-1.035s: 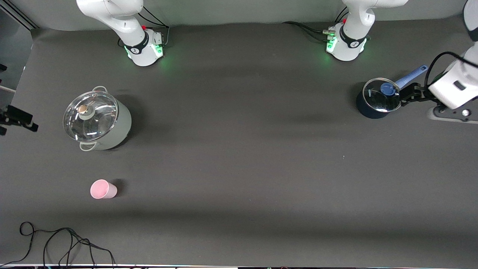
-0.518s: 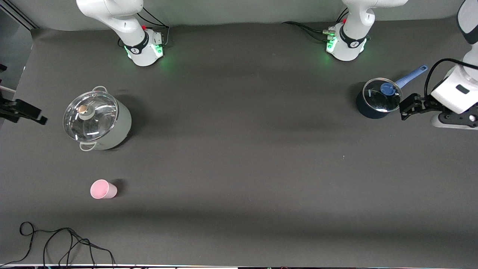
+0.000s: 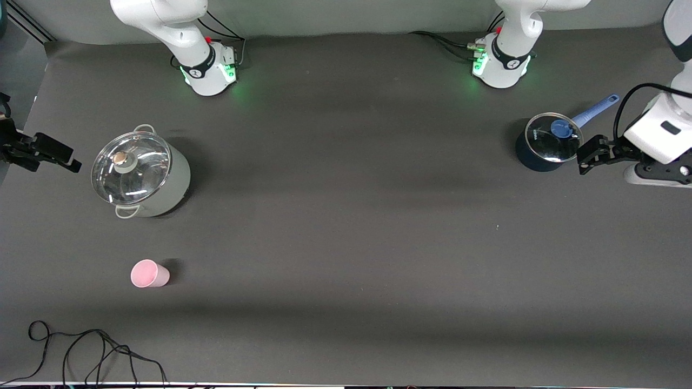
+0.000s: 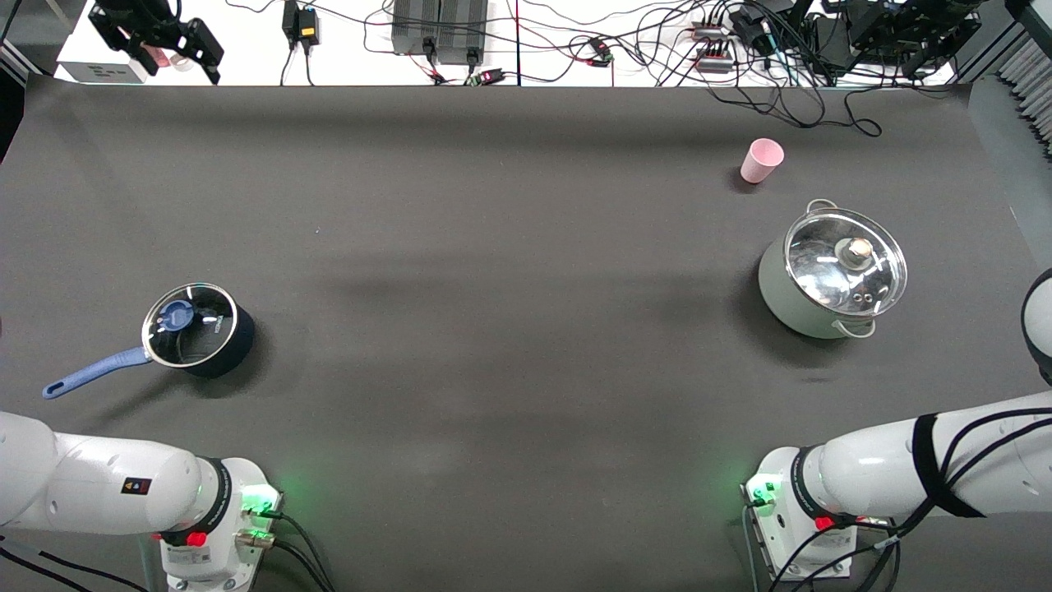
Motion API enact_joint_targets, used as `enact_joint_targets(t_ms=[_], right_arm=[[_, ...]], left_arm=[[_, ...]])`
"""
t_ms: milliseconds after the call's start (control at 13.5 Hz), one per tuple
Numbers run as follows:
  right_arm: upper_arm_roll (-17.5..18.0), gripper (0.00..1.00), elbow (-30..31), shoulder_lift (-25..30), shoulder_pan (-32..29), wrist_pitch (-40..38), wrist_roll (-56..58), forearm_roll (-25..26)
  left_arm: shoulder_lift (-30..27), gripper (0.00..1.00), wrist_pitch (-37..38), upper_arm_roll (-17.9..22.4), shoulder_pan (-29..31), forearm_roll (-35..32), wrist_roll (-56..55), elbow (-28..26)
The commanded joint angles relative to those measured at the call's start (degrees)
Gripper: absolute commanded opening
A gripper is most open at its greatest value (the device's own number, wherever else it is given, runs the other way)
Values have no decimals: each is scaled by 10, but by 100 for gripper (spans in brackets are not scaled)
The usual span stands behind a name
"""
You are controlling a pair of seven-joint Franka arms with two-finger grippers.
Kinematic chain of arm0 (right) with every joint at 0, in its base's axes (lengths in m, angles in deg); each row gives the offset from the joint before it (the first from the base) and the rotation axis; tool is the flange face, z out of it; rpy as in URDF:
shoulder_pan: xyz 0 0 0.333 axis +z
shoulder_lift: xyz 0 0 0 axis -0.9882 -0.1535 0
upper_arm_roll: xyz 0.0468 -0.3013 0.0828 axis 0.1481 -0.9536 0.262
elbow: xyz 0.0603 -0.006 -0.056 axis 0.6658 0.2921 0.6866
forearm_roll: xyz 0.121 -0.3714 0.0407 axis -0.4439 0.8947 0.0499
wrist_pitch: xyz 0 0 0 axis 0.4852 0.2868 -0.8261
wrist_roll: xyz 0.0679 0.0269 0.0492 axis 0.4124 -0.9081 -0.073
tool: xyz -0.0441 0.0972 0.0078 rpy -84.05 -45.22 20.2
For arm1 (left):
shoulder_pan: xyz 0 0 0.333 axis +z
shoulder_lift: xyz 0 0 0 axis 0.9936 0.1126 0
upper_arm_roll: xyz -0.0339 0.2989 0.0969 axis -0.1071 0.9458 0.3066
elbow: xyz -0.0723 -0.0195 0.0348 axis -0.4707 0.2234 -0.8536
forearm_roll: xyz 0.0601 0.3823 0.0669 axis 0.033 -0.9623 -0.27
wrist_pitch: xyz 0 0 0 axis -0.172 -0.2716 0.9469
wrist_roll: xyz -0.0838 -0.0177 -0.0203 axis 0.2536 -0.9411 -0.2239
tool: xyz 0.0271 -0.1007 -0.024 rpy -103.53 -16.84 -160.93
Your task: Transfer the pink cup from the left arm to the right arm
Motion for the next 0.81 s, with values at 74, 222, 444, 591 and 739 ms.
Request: enact_joint_targets(t_ms=[74,222,444,591,739], right_arm=[[0,100,-10,4,0,-22,14,8],[0,100,-11,4,0,-34,18,11],[2,100,-11,5,1,-41,20,27],[0,100,-11,6,2,-43,54,28],[-1,100,-12,6,2,-54,61,31]], left_arm=[[17,100,42,0,4,24,-6,35],[21,100,46,0,4,24,-6,38],[20,100,50,-1,0,24,-6,37],[20,100,50,-1,2,24,-6,36],[21,100,43,-1,3,25,-5,37]])
